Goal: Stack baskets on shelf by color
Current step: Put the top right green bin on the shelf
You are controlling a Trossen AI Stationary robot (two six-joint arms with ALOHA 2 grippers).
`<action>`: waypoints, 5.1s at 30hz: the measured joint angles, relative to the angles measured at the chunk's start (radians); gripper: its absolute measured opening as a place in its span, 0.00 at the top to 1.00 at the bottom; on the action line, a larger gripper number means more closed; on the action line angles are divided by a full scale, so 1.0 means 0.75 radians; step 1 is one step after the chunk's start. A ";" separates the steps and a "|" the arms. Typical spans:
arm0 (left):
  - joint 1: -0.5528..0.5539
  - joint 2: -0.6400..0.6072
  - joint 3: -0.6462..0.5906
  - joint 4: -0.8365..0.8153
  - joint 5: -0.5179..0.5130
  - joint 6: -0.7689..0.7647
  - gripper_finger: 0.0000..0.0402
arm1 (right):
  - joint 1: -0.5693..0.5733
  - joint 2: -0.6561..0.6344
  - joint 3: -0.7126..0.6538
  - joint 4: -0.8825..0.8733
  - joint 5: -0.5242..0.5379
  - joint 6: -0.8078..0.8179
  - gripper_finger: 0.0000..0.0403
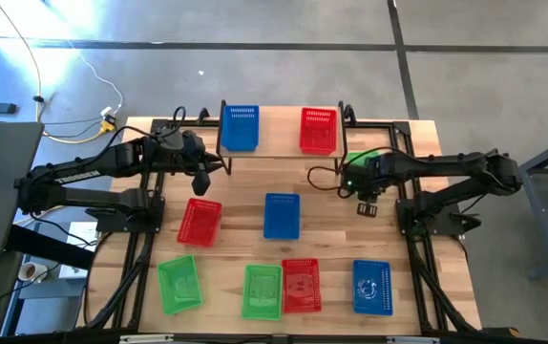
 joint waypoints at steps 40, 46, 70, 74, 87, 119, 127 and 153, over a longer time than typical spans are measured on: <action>0.000 0.001 0.000 0.002 -0.064 0.004 0.77 | -0.004 0.308 -0.135 0.135 0.041 0.013 0.98; 0.000 0.001 0.000 0.002 -0.064 0.004 0.77 | 0.039 0.308 -0.070 0.054 0.071 0.139 0.99; 0.000 0.001 0.000 0.001 -0.064 0.004 0.77 | 0.284 0.307 0.465 -0.551 0.274 0.749 1.00; 0.001 0.001 0.000 0.001 -0.064 0.004 0.77 | 0.302 0.307 0.604 -0.621 0.368 0.769 1.00; 0.000 0.001 0.000 0.000 -0.064 0.003 0.77 | 0.260 0.307 1.036 -0.588 0.717 0.449 1.00; 0.000 0.001 0.000 -0.002 -0.064 0.003 0.77 | -0.118 0.339 1.214 0.341 0.538 -0.570 1.00; 0.000 0.001 0.000 -0.002 -0.064 0.003 0.77 | -0.115 0.414 1.214 0.440 0.431 -0.616 1.00; 0.000 0.001 0.000 -0.003 -0.063 0.001 0.77 | -0.064 0.693 1.214 0.460 0.145 -0.484 1.00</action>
